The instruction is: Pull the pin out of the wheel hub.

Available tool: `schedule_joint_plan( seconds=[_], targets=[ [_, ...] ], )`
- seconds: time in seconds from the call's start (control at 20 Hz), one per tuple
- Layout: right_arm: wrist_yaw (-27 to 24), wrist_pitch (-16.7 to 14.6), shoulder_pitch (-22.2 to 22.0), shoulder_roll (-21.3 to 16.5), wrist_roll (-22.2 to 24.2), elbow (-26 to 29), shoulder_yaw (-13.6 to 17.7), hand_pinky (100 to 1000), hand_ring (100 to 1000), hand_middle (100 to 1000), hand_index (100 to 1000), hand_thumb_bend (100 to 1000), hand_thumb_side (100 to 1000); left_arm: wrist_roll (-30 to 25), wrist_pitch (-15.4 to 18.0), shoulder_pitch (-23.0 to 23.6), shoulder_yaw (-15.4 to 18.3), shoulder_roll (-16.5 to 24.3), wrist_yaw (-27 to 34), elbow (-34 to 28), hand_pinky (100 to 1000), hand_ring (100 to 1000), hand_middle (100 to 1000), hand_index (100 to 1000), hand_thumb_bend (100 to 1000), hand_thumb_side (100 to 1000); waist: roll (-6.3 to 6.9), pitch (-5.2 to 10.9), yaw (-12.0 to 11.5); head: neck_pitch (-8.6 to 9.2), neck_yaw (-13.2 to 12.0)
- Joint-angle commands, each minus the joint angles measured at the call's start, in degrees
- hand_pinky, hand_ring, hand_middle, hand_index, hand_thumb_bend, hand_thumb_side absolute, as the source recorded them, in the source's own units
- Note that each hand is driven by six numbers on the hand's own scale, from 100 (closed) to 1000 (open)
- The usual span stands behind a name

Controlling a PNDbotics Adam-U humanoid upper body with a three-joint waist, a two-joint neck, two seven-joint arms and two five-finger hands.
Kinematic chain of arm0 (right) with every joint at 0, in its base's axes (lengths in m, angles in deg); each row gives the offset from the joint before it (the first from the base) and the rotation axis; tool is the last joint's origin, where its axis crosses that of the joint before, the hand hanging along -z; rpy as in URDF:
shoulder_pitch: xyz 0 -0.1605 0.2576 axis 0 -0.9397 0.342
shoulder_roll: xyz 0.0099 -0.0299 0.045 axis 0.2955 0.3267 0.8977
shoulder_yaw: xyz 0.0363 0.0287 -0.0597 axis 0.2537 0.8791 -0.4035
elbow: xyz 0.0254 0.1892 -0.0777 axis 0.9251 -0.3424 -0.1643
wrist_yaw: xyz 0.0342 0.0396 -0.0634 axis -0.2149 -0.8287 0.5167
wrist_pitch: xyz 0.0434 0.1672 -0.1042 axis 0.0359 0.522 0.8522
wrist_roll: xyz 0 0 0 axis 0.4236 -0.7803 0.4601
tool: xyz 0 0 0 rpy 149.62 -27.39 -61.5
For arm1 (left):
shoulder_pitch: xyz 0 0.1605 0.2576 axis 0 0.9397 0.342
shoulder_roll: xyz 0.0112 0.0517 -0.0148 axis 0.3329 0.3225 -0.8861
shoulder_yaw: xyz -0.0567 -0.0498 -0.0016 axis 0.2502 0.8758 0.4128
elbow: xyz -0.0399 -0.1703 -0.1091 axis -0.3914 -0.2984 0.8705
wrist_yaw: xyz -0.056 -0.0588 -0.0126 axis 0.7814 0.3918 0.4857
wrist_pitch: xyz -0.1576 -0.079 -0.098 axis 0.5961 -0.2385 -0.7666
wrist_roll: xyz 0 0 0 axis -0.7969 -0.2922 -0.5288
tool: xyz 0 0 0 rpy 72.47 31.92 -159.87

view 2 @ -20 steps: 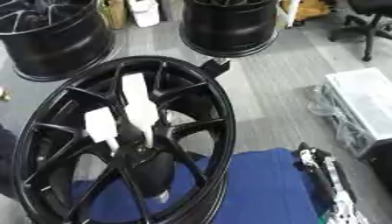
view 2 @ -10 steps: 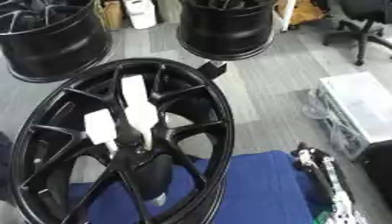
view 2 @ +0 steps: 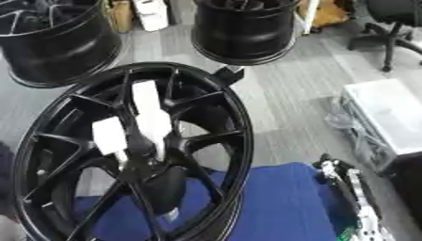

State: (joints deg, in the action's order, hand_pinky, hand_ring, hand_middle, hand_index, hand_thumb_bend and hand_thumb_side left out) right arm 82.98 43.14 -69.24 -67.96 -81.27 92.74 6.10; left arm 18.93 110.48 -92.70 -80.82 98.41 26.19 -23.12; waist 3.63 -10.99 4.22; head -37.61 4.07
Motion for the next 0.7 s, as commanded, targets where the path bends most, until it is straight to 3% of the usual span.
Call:
schedule_joint_plan(
  seconds=[0.05,0.15,0.45,0.55,0.7],
  targets=[
    [-0.34,-0.21,0.51,0.04,-0.45,0.76,0.74,570,543,577,587,100,875,0.98,-0.54,1.03,2.37,0.20,1.34,-2.36,820,828,776,773,300,761,-1.31,0.38,-1.17,0.13,0.46],
    [-0.66,-0.22,0.51,0.67,-0.67,0.90,0.94,570,543,577,587,100,873,2.61,-0.98,3.70,5.04,-2.47,3.00,-5.05,813,815,762,761,290,759,-2.22,0.22,-1.91,0.08,0.48],
    [-1.07,-0.21,0.81,1.13,-0.66,1.03,0.87,570,543,577,586,100,872,8.10,-4.73,11.74,13.97,-11.40,8.50,-9.69,801,785,728,734,278,793,-3.15,-0.17,-2.06,0.40,-0.35],
    [-1.19,-0.20,1.00,1.22,-0.54,1.02,0.70,570,543,577,586,100,874,9.10,-6.44,12.39,16.52,-14.34,10.31,-10.40,800,783,724,732,278,797,-3.27,-0.30,-1.69,0.57,-0.62],
    [-1.38,-0.21,1.14,1.19,-0.46,1.04,0.60,570,543,577,586,100,875,7.63,-8.93,12.34,17.76,-18.62,12.94,-12.47,798,777,716,727,275,798,-3.24,-0.44,-1.52,0.76,-0.71]
  ],
)
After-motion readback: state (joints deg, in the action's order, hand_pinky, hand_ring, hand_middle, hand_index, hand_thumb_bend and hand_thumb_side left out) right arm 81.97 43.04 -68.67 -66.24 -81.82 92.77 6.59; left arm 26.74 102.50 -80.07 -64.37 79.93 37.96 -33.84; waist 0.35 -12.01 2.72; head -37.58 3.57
